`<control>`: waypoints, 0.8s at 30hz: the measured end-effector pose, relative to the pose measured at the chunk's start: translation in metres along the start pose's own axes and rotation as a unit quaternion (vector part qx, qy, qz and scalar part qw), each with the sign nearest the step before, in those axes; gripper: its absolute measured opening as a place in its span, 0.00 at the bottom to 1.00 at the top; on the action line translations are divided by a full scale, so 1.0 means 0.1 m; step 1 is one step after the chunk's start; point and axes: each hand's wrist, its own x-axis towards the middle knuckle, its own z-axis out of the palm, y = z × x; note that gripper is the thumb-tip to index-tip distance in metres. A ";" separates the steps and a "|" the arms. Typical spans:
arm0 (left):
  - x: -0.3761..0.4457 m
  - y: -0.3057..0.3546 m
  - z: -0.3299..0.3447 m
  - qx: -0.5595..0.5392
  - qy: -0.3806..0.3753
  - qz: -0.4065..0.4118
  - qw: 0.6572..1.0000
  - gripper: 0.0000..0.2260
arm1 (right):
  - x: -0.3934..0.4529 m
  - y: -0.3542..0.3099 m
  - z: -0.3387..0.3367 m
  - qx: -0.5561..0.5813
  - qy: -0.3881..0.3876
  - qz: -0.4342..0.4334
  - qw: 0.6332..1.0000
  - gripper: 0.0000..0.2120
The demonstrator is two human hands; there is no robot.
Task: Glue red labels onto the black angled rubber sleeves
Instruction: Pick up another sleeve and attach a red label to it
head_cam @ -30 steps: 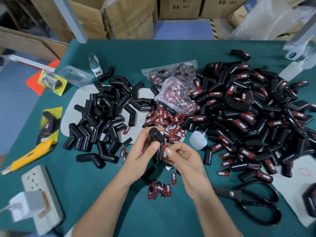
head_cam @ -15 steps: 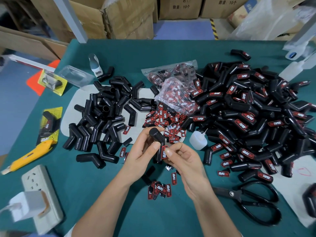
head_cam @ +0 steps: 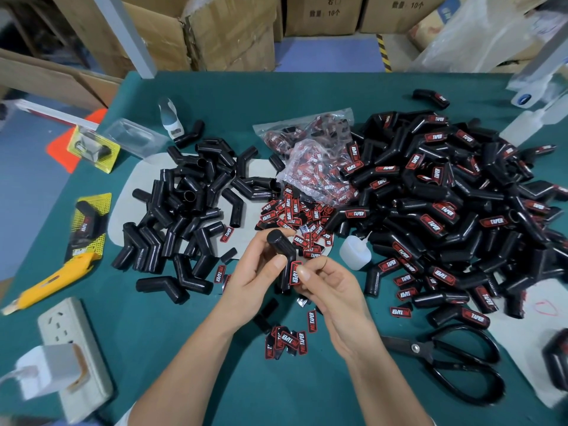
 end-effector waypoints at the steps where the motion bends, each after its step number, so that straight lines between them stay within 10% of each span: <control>1: 0.00 0.00 0.00 0.001 -0.003 0.001 1.000 0.15 | 0.00 0.00 0.00 -0.001 0.002 0.001 1.000 0.09; 24: 0.00 0.00 0.00 -0.001 0.004 0.002 1.000 0.13 | 0.00 -0.01 -0.03 -0.011 0.003 -0.013 1.000 0.07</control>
